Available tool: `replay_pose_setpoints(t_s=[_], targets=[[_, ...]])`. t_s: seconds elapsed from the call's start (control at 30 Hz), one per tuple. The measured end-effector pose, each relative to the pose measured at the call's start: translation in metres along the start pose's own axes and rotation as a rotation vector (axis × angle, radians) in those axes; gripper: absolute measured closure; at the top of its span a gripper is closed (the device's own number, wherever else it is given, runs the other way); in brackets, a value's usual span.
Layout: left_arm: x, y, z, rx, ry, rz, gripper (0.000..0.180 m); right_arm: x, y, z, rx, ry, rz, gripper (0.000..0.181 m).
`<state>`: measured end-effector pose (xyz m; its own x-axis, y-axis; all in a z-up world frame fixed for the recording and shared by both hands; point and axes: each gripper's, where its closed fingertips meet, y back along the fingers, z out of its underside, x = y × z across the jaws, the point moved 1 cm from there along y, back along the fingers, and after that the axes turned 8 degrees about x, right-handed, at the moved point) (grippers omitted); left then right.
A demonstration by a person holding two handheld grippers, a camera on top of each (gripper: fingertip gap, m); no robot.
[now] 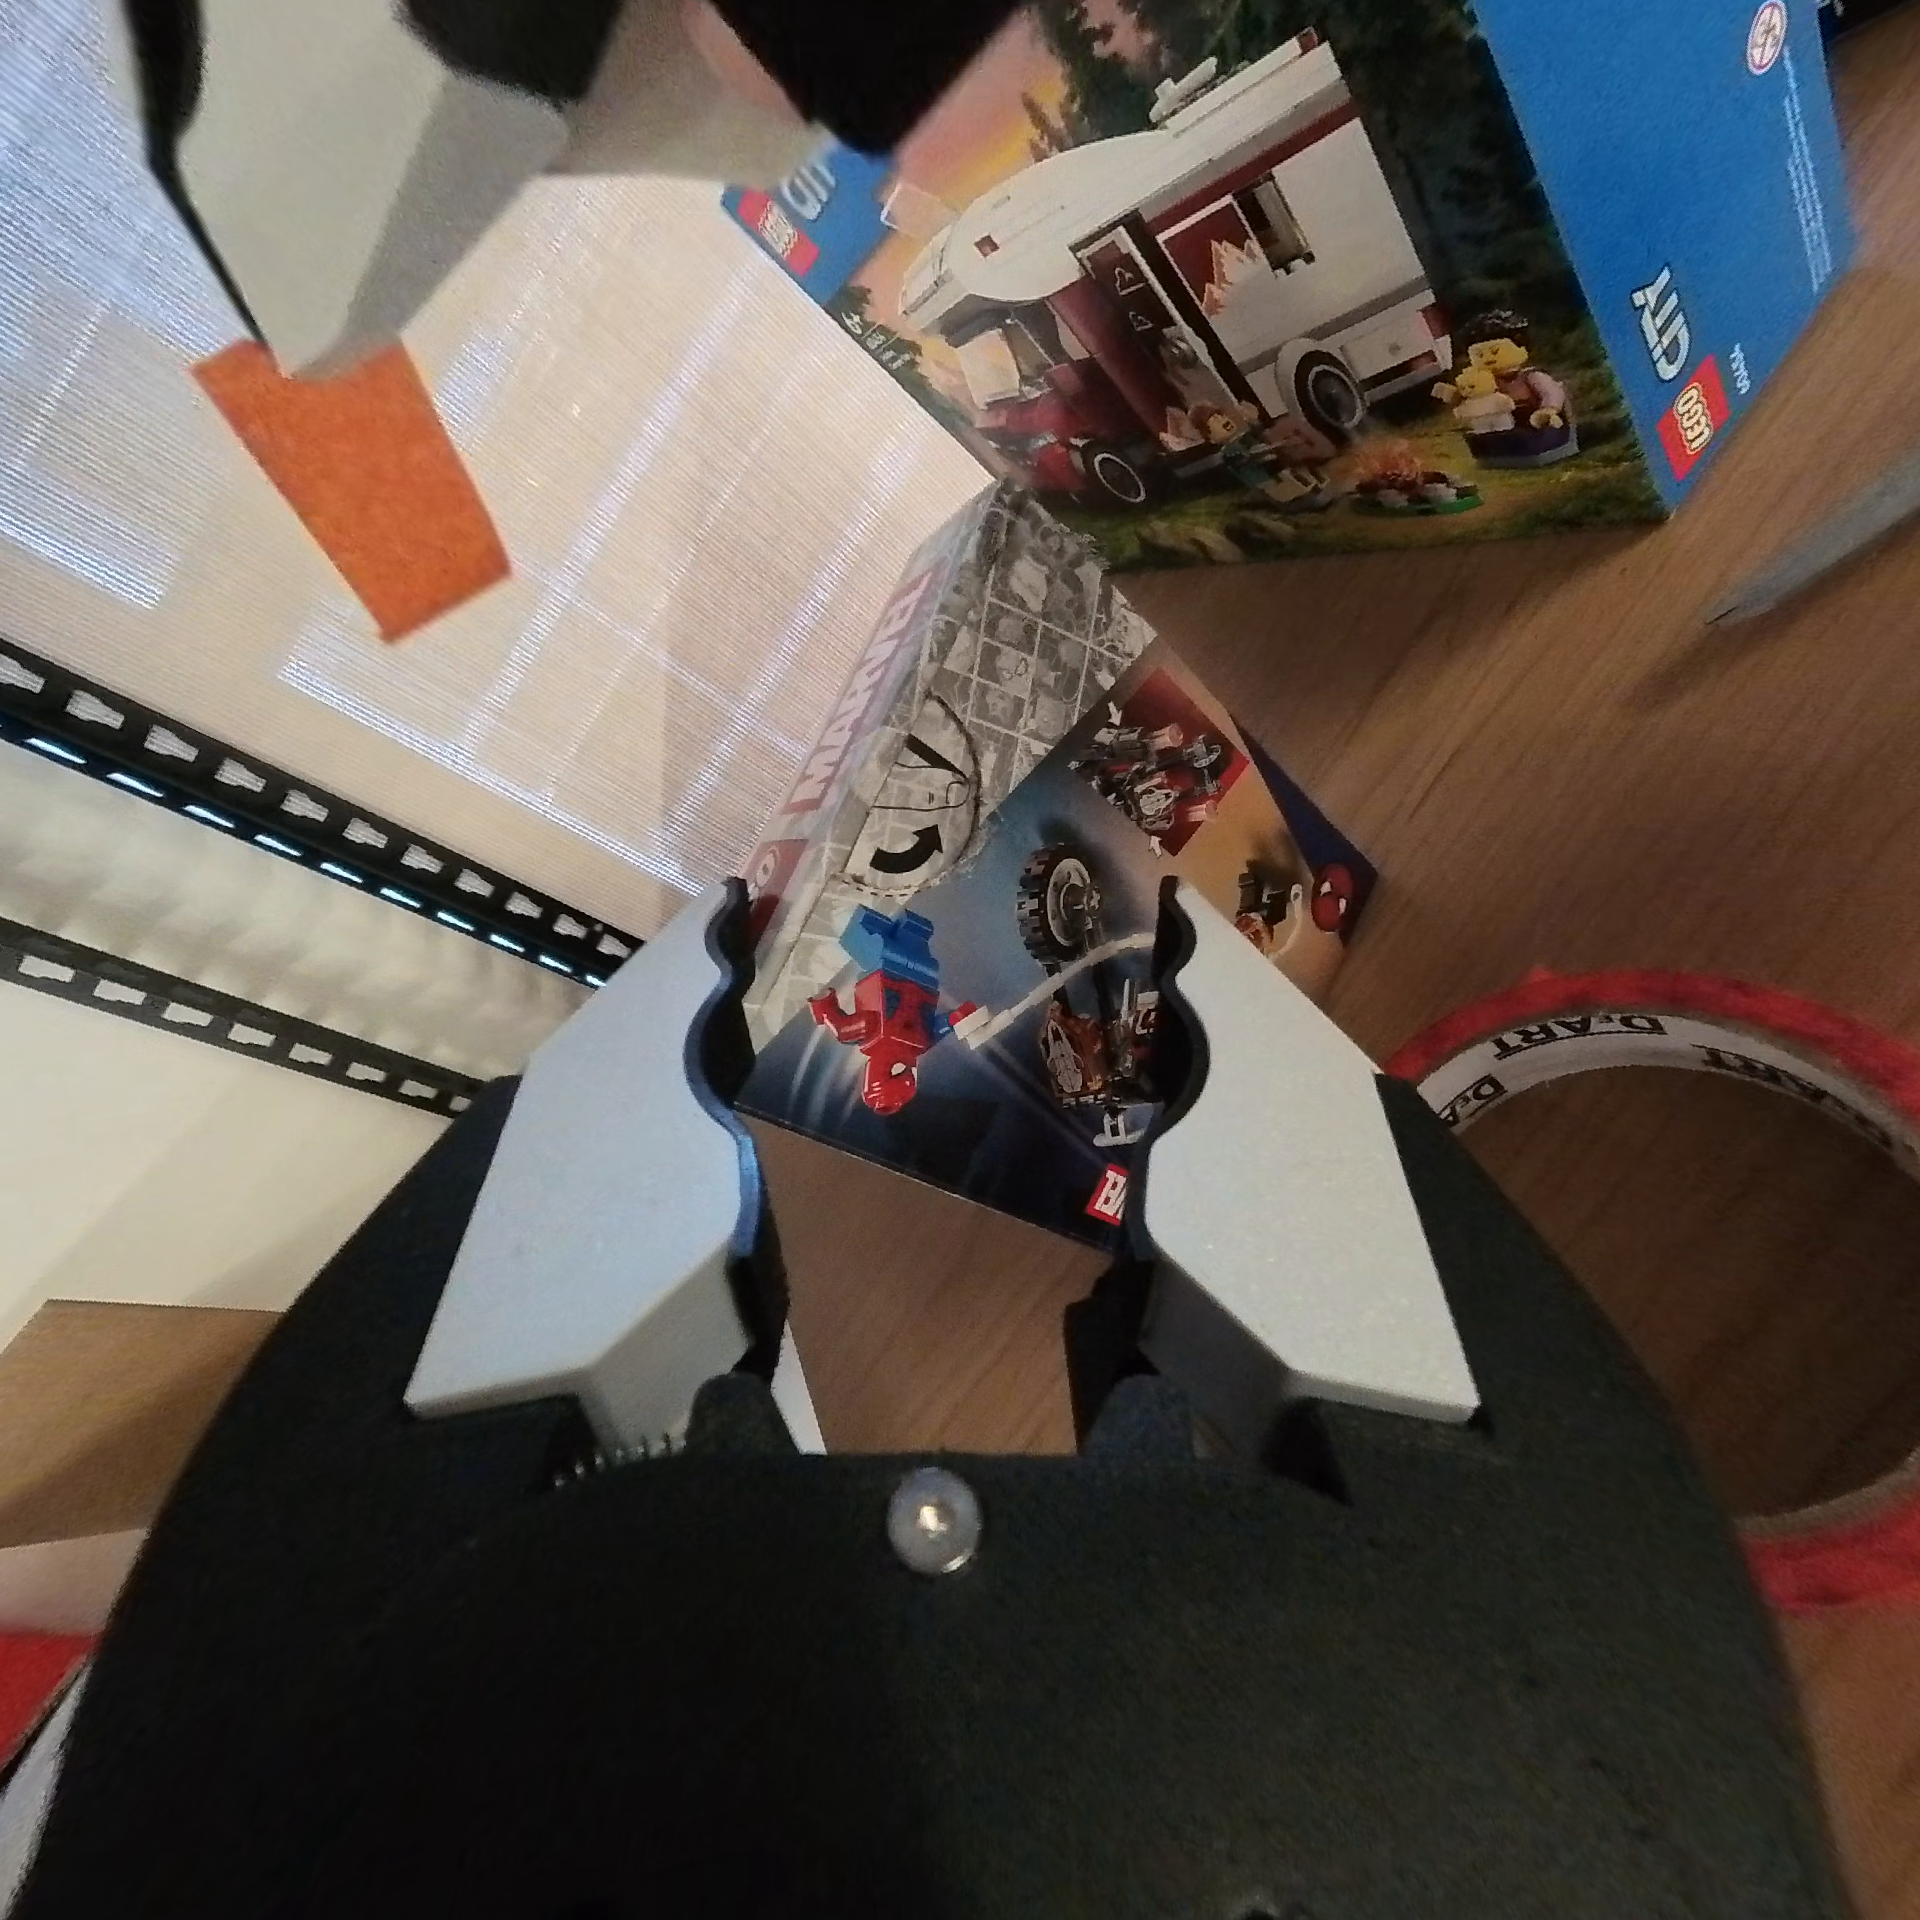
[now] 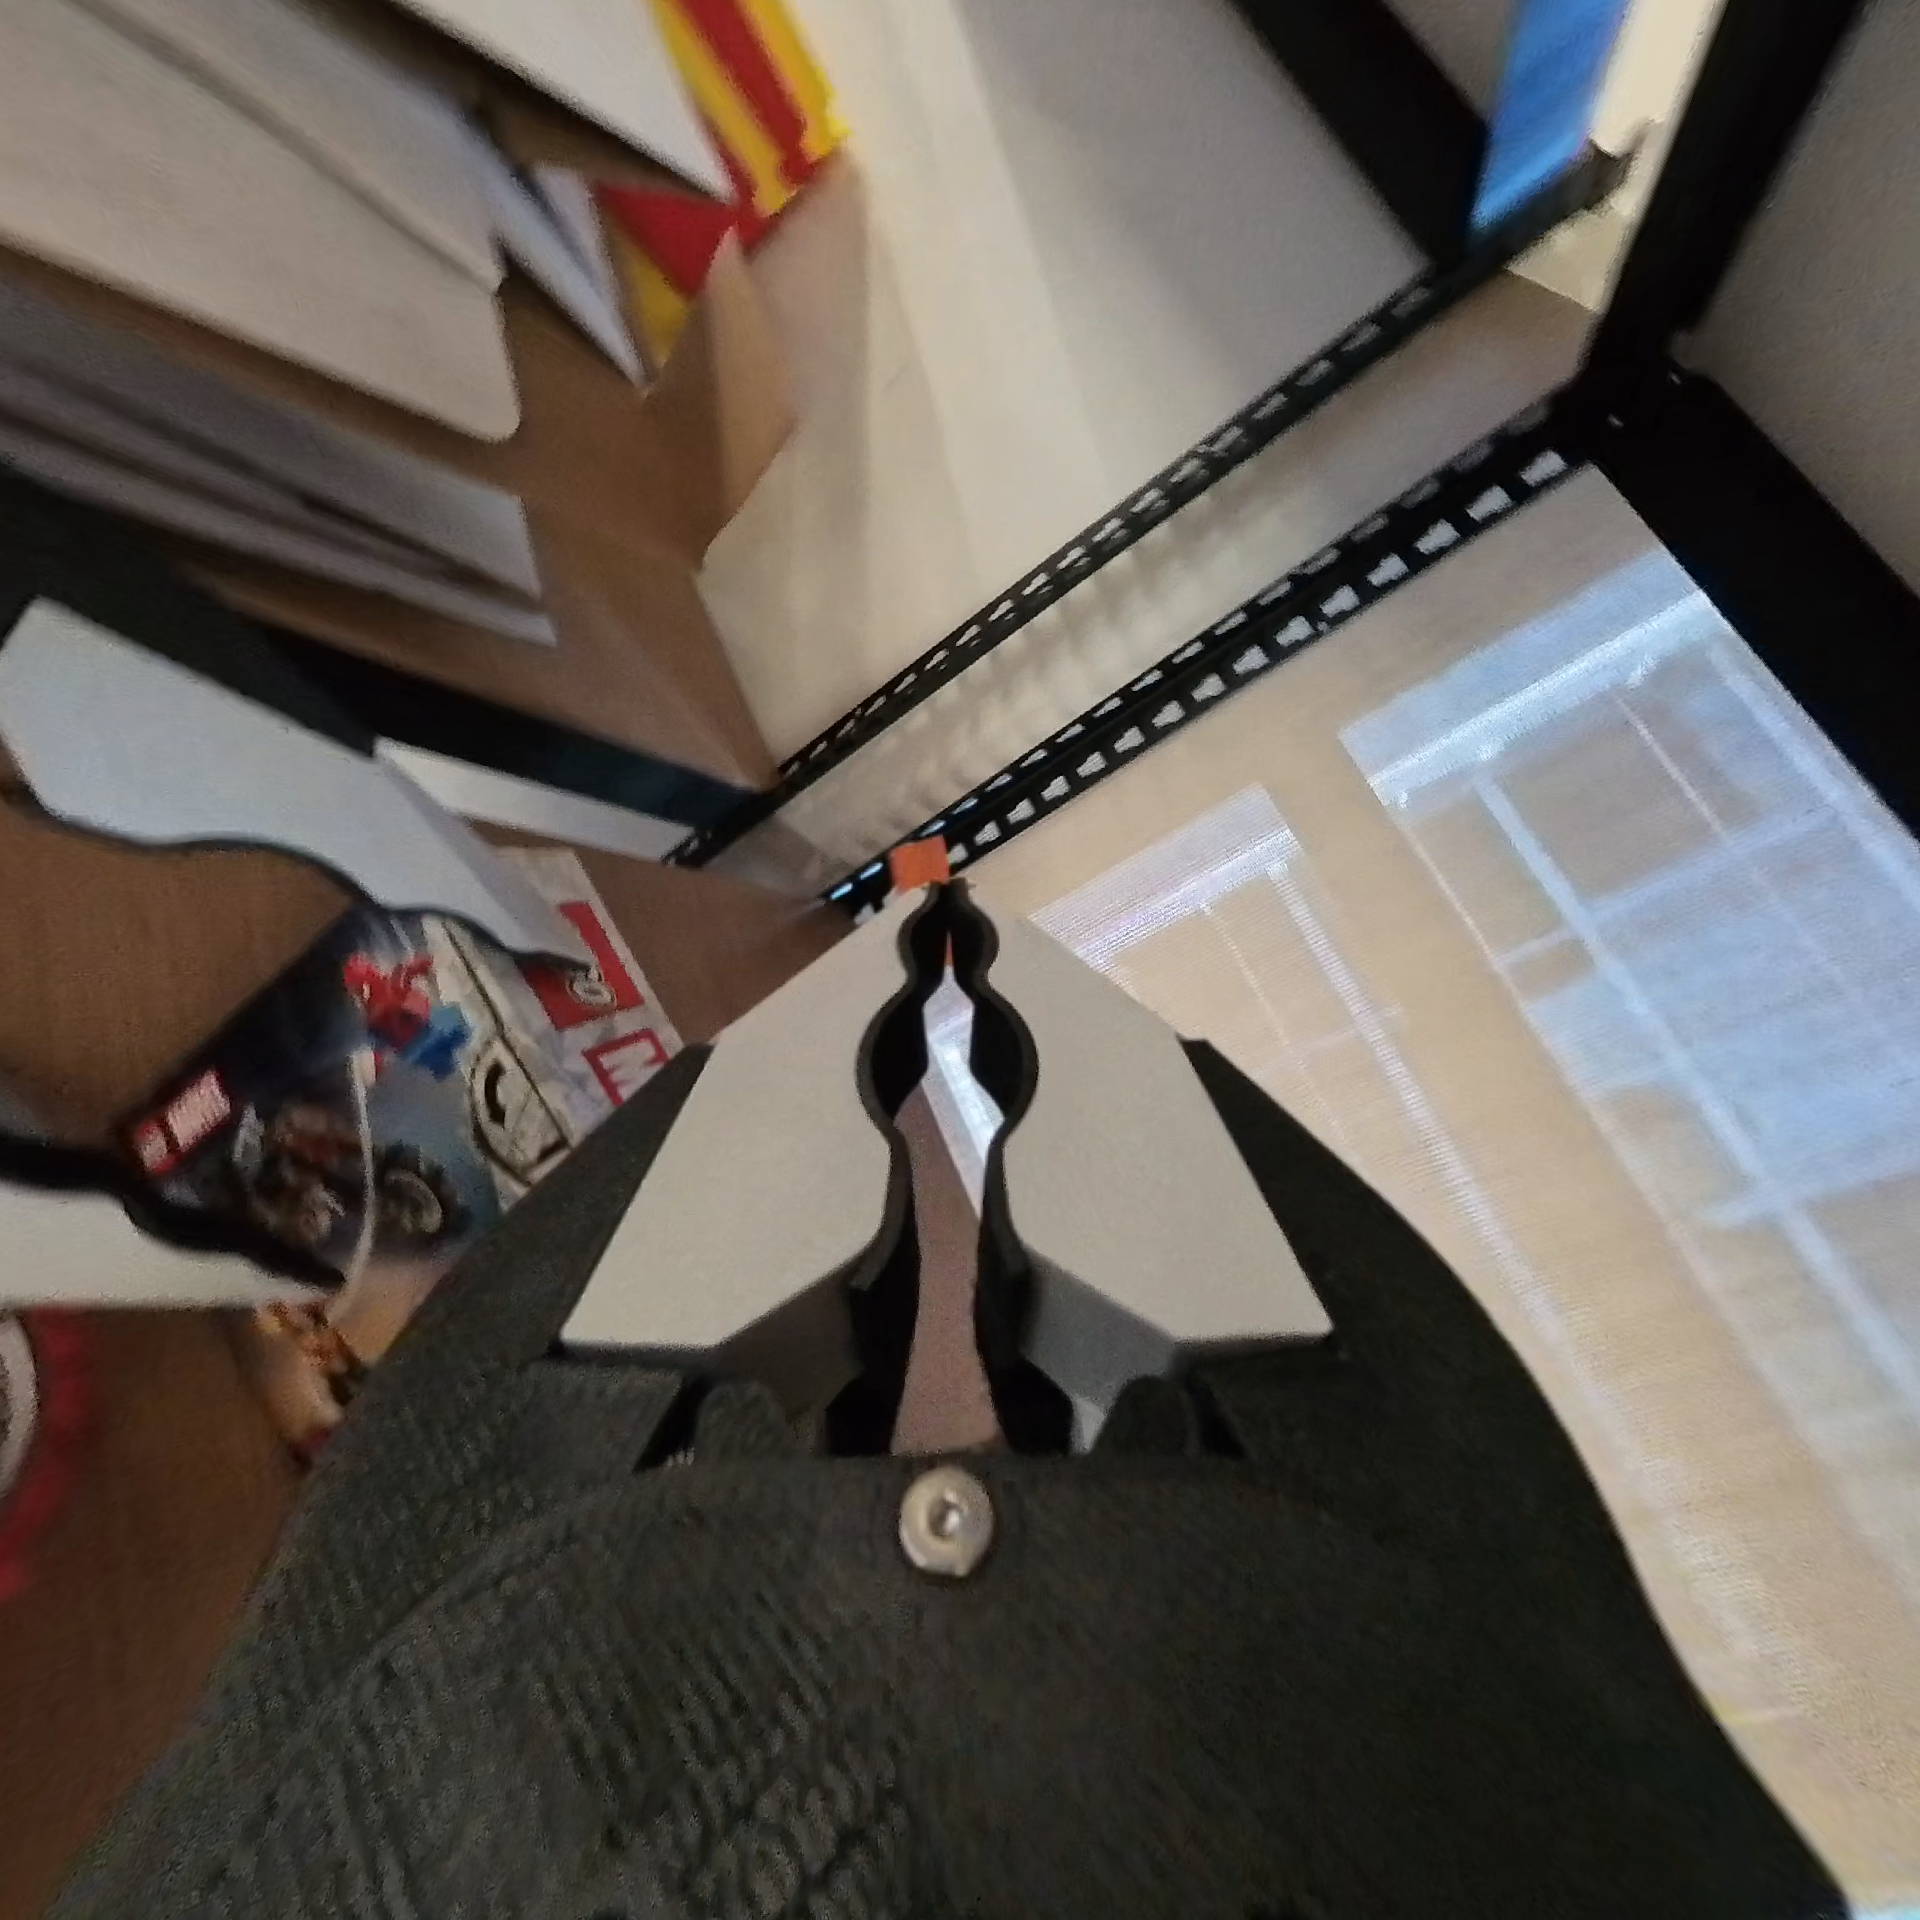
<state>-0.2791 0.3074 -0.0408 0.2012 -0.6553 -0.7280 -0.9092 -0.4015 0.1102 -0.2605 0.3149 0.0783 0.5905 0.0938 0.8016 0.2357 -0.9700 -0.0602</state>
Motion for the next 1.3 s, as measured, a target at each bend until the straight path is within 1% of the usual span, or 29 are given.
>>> replay_pose_setpoints(t_s=[0.1,0.17,0.27,0.37,0.43,0.47,0.5,0.53,0.6,0.67,0.7,0.77,0.8,0.87,0.93,1.03,1.2,1.3], targets=[[0.0,0.0,0.0,0.005,0.002,-0.001,0.102,-0.01,0.002,0.015,0.014,-0.107,0.075,0.181],[0.0,0.0,0.0,0.006,0.004,0.002,0.102,-0.02,0.005,0.03,0.006,-0.116,0.118,0.181],[0.0,0.0,0.0,0.008,0.01,0.004,0.102,-0.029,0.007,0.045,-0.027,-0.013,0.162,0.181],[0.001,-0.001,-0.001,0.013,0.028,0.01,0.1,-0.039,0.002,0.056,-0.086,0.123,0.135,0.181],[0.002,0.0,-0.002,0.029,0.044,0.018,0.097,-0.045,0.001,0.059,-0.084,0.148,0.144,0.181],[0.002,0.001,-0.003,0.043,0.054,0.016,0.098,-0.045,0.002,0.058,-0.072,0.156,0.155,0.181],[-0.001,0.004,-0.003,0.049,0.058,0.005,0.102,-0.046,0.003,0.057,-0.065,0.155,0.156,0.181],[-0.006,0.008,0.0,0.031,0.055,-0.019,0.108,-0.048,0.003,0.057,-0.06,0.148,0.146,0.181],[-0.014,0.016,0.008,-0.009,0.056,-0.046,0.105,-0.057,0.002,0.065,-0.087,0.176,0.109,0.181],[-0.011,0.018,0.004,0.02,0.083,-0.021,0.105,-0.075,0.0,0.083,-0.163,0.251,0.025,0.181],[-0.01,0.017,0.004,0.017,0.08,-0.019,0.105,-0.081,-0.001,0.088,-0.176,0.272,0.007,0.181],[-0.015,0.012,0.009,-0.022,0.026,-0.048,0.107,-0.08,-0.001,0.082,-0.155,0.299,0.018,0.181],[-0.016,0.01,0.011,-0.037,0.012,-0.049,0.106,-0.076,0.0,0.075,-0.137,0.276,0.031,0.181],[-0.015,0.008,0.01,-0.033,0.015,-0.041,0.109,-0.064,0.003,0.061,-0.082,0.176,0.059,0.181],[-0.013,0.008,0.005,-0.009,0.028,-0.038,0.114,-0.047,0.006,0.054,-0.067,0.144,0.104,0.181],[-0.011,0.007,0.007,-0.02,0.004,-0.066,0.109,-0.027,0.009,0.046,-0.039,0.14,0.158,0.181],[-0.01,0.006,0.01,-0.062,-0.065,-0.096,0.109,0.001,0.004,0.022,0.033,0.14,0.244,0.181],[-0.011,0.006,0.009,-0.053,-0.058,-0.102,0.111,-0.003,-0.022,0.029,0.022,0.173,0.187,0.181]])
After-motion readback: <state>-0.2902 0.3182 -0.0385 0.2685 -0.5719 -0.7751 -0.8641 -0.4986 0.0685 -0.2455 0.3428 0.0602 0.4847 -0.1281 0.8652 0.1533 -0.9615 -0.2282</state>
